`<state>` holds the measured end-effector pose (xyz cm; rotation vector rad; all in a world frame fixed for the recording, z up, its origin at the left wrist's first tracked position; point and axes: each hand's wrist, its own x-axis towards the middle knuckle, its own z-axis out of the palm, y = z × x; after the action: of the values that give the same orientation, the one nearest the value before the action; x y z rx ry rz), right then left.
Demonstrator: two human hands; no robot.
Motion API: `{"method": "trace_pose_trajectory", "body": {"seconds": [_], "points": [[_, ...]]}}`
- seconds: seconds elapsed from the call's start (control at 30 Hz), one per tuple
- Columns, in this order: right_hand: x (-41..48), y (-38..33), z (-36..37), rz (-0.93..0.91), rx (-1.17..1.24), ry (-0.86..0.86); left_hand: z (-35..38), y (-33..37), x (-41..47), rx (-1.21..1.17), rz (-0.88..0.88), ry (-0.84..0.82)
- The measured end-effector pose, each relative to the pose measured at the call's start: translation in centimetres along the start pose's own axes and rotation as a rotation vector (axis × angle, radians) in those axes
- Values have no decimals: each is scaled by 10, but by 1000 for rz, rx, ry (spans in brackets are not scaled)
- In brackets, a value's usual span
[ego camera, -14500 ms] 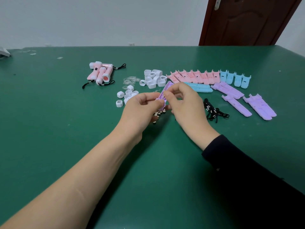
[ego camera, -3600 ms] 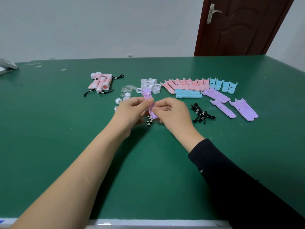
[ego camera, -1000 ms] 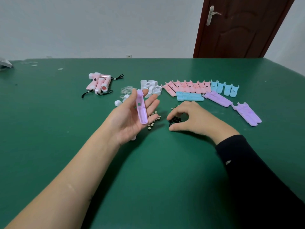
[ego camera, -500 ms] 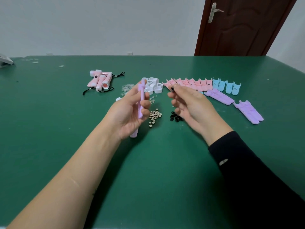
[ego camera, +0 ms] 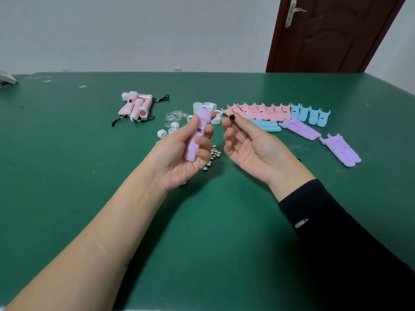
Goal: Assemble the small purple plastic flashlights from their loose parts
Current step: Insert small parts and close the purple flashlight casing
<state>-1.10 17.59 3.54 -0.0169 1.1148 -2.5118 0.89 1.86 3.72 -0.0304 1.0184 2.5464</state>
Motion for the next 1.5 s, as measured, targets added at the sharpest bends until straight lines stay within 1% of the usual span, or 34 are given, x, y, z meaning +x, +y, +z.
{"method": "trace_pose_trajectory", "body": {"seconds": [0.13, 0.33, 0.5, 0.6, 0.7, 0.87, 1.0, 1.07, 1.17, 1.23, 1.5], "points": [[0, 0, -2, -2, 10, -6, -1, -2, 0, 87, 28, 34], [-2, 1, -2, -37, 36, -74, 0, 0, -1, 69, 6, 37], [-2, 2, 1, -99, -22, -108, 0, -2, -1, 76, 27, 72], [-2, 3, 1, -87, -50, -143, 2, -6, 1, 108, 45, 94], [-4, 5, 0, -73, -107, -171, 4, -10, 1, 54, 50, 91], [-6, 2, 1, -67, -158, -141, 5, -11, 2, 50, 61, 72], [-7, 2, 2, -58, -123, -98, 6, -12, 0, 150, 122, 69], [-8, 1, 3, -53, -107, -81, 8, -13, 0, 225, 210, 110], [-8, 1, 3, -21, -108, -45, 9, -15, -1, 444, 380, 201], [-8, 3, 4, 8, -112, -31, 9, -16, -2, 533, 449, 214], [-9, 7, 9, 65, -5, 36, 11, -21, -3, 599, 434, 182]]}}
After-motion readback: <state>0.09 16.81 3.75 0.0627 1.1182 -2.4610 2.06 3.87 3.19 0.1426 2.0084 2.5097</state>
